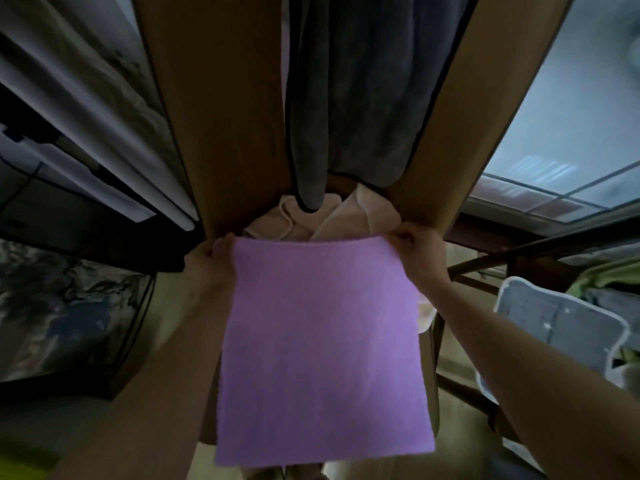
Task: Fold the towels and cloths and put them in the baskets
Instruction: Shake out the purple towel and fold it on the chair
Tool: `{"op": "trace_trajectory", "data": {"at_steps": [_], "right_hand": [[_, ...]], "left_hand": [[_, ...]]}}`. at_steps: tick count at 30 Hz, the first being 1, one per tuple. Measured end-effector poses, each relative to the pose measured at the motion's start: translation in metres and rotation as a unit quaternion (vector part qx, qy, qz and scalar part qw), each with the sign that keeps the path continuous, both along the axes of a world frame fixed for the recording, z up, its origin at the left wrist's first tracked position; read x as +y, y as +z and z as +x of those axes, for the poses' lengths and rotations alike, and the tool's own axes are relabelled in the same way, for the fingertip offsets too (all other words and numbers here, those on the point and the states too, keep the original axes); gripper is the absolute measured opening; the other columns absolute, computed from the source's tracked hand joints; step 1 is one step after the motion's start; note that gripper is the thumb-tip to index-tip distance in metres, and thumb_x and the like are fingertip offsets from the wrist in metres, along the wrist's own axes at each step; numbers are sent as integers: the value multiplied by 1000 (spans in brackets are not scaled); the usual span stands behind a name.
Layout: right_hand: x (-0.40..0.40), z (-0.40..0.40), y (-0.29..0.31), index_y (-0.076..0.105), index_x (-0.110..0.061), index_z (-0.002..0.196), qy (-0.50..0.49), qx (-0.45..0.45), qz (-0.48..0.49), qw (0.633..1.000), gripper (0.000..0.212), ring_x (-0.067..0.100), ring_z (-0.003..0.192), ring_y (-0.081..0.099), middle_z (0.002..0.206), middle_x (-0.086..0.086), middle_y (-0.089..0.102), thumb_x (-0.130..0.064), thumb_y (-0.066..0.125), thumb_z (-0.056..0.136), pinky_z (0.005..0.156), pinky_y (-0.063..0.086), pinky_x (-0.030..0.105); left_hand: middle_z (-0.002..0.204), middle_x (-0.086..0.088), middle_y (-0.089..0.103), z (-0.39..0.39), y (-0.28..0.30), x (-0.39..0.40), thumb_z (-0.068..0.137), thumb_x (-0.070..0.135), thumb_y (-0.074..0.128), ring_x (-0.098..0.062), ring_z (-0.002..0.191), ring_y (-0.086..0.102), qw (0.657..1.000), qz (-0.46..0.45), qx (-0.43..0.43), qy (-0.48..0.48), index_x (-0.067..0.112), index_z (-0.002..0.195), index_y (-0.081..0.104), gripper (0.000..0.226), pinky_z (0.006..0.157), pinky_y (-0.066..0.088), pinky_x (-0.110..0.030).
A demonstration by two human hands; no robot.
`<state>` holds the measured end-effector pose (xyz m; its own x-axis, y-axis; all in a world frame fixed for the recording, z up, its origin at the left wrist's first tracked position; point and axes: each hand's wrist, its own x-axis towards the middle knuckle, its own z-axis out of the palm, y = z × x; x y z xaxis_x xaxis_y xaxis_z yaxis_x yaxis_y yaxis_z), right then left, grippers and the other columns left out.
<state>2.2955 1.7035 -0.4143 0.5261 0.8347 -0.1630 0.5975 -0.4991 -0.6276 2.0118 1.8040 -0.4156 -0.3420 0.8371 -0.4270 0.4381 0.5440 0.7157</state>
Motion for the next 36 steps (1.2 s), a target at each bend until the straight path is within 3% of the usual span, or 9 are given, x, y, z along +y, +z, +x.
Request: {"op": "trace_trajectory", "data": {"at_steps": [3, 6, 11, 16, 20, 24, 27, 30, 36], "right_hand": [[4, 3, -19, 66, -6, 99, 135, -114, -33, 984, 19, 30, 89, 57, 98, 13, 65, -21, 55, 95, 68, 42, 34], [0, 8, -31, 63, -2, 102, 235, -164, -44, 957, 17, 36, 98, 53, 109, 19, 59, -15, 58, 93, 75, 45, 38], [1, 14, -34, 64, 0, 99, 273, -235, -61, 931, 22, 43, 101, 54, 115, 21, 59, -7, 70, 79, 79, 51, 43], [6, 10, -33, 63, -7, 89, 349, -152, -55, 923, 13, 35, 95, 60, 105, 14, 61, -7, 68, 77, 77, 49, 35], [5, 3, -29, 67, -10, 79, 284, -130, -44, 949, 11, 35, 79, 60, 86, 12, 62, -8, 74, 72, 71, 46, 35], [2, -2, -22, 70, -13, 80, 174, -73, -26, 982, 8, 26, 78, 62, 82, 3, 65, -16, 75, 75, 72, 44, 32], [-4, -4, -13, 66, -12, 76, 24, 55, -20, 998, 10, 17, 71, 55, 70, 1, 59, -10, 76, 77, 64, 38, 26], [-16, -3, -5, 65, -5, 72, -34, 98, -25, 994, 11, 17, 65, 50, 66, 11, 58, -6, 76, 76, 54, 33, 24], [-31, -2, -6, 71, 0, 86, -132, 179, -44, 974, 11, 8, 59, 52, 66, 11, 59, -8, 66, 80, 54, 39, 20]], "left_hand": [[107, -16, 66, -3, -19, 6, 96, 19, 53, -31, 98, 60, 985, 30, 56, -160, 3, 109, 67, 25, 81, 43, -29], [114, -17, 62, -13, -40, 8, 93, 14, 59, -30, 100, 60, 932, 67, 105, -341, 0, 109, 64, 22, 77, 37, -22], [123, -14, 56, -14, -46, 10, 92, 20, 59, -34, 106, 57, 884, 71, 197, -418, 7, 123, 55, 35, 78, 43, -34], [125, -18, 58, -8, -41, 24, 90, 19, 62, -36, 111, 56, 875, -20, 206, -437, 6, 132, 49, 46, 86, 45, -38], [113, -13, 66, -15, -33, 26, 87, 26, 67, -32, 101, 62, 882, 9, 167, -439, 11, 119, 61, 36, 79, 47, -33], [79, -10, 67, -29, -15, 24, 82, 39, 59, -31, 75, 63, 854, 127, 169, -476, 9, 89, 66, 32, 70, 50, -34], [73, 2, 58, -35, -4, 18, 85, 25, 69, -14, 66, 56, 891, 126, 104, -424, 11, 89, 56, 20, 60, 42, -25], [70, 7, 50, -36, 0, 14, 88, 17, 66, -5, 61, 47, 934, 86, 32, -344, 11, 88, 50, 17, 55, 34, -11], [73, -2, 62, -37, 4, 17, 86, 17, 69, -18, 74, 58, 966, 20, -23, -257, 9, 80, 67, 10, 73, 46, -30]]}}
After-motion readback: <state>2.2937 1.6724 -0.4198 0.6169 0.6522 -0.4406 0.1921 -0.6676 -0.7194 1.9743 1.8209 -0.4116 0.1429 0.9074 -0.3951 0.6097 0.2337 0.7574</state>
